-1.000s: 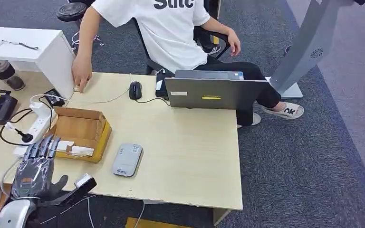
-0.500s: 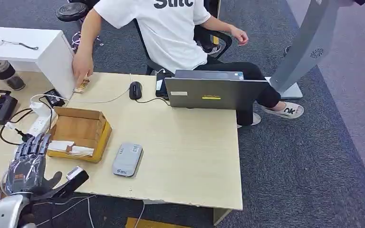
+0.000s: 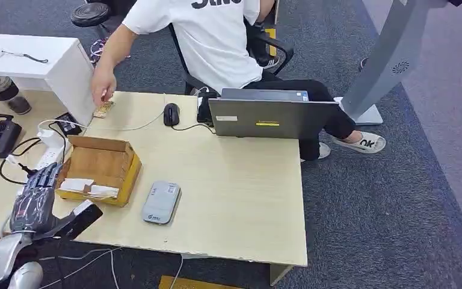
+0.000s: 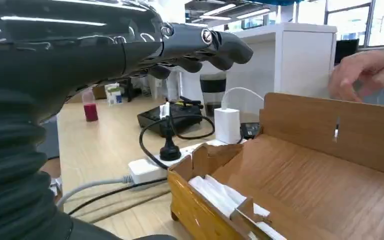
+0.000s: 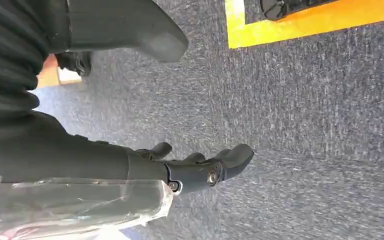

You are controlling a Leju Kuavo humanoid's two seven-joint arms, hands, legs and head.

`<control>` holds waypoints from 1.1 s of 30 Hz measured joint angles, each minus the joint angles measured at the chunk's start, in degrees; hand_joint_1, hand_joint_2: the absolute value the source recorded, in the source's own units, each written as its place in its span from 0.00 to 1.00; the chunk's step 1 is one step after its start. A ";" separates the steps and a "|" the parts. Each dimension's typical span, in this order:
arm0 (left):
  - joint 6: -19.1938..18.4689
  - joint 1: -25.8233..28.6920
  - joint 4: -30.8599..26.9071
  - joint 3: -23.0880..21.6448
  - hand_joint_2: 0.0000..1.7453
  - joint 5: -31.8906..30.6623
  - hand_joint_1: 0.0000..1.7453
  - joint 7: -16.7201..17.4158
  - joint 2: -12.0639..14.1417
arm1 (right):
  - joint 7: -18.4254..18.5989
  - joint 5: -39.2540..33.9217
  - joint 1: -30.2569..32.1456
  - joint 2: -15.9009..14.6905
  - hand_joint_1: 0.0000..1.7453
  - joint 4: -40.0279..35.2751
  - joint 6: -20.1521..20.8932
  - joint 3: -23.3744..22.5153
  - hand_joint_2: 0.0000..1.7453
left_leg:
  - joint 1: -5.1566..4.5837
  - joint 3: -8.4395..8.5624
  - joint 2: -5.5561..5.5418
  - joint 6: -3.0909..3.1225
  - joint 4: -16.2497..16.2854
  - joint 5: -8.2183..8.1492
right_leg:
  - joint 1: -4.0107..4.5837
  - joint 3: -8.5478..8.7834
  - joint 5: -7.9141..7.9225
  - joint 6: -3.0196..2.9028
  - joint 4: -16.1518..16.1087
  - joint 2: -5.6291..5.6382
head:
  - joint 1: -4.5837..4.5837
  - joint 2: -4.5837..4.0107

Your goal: Pass the card to the sensor for recognition and then transmit it.

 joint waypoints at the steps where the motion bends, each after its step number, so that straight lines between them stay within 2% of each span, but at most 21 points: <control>1: -0.04 -0.23 0.33 0.00 1.00 0.09 0.00 0.00 0.02 | -0.04 0.00 0.00 -0.02 0.00 0.00 0.00 0.02 1.00 | 0.00 0.00 0.00 0.00 0.00 0.00 | 0.00 0.00 0.00 0.00 0.00 0.00 | 0.00 0.00; 10: -0.55 -1.51 2.49 -0.02 1.00 -0.09 0.00 -0.39 0.31 | -0.20 0.09 -0.03 -0.09 0.00 0.00 0.00 0.06 1.00 | 0.00 0.00 -0.01 0.00 0.00 0.00 | 0.00 -0.02 0.00 0.00 0.00 0.00 | 0.00 0.00; 16: -4.01 -2.91 4.23 -0.28 1.00 1.66 0.00 -1.04 0.61 | -0.13 1.20 -0.08 -0.20 0.00 0.02 0.00 0.19 1.00 | 0.01 0.00 -0.01 0.00 0.01 0.00 | 0.00 -0.02 0.00 0.00 0.00 0.00 | 0.00 0.00; 27: -11.19 -10.85 11.50 -3.96 1.00 6.55 0.00 -4.89 4.89 | -0.20 2.40 -0.49 -0.81 0.00 0.37 0.18 0.94 1.00 | 0.01 0.00 0.01 0.03 0.02 0.02 | 0.00 -0.02 0.01 0.00 0.00 0.01 | 0.00 0.00; 32: -12.63 -12.68 13.51 -5.49 1.00 8.70 0.00 -6.23 6.34 | -0.28 3.08 -0.63 -0.94 0.00 0.52 0.22 1.20 1.00 | 0.00 -0.01 0.00 0.03 0.02 0.02 | 0.00 -0.03 0.01 0.00 0.00 0.01 | 0.00 0.00; 33: -12.66 -12.90 13.79 -5.75 1.00 8.92 0.05 -6.36 6.54 | -0.42 3.10 -0.63 -0.94 0.00 0.55 0.31 1.29 1.00 | 0.00 -0.02 0.00 0.03 0.02 0.02 | 0.00 -0.03 0.01 0.00 0.00 0.01 | 0.00 0.00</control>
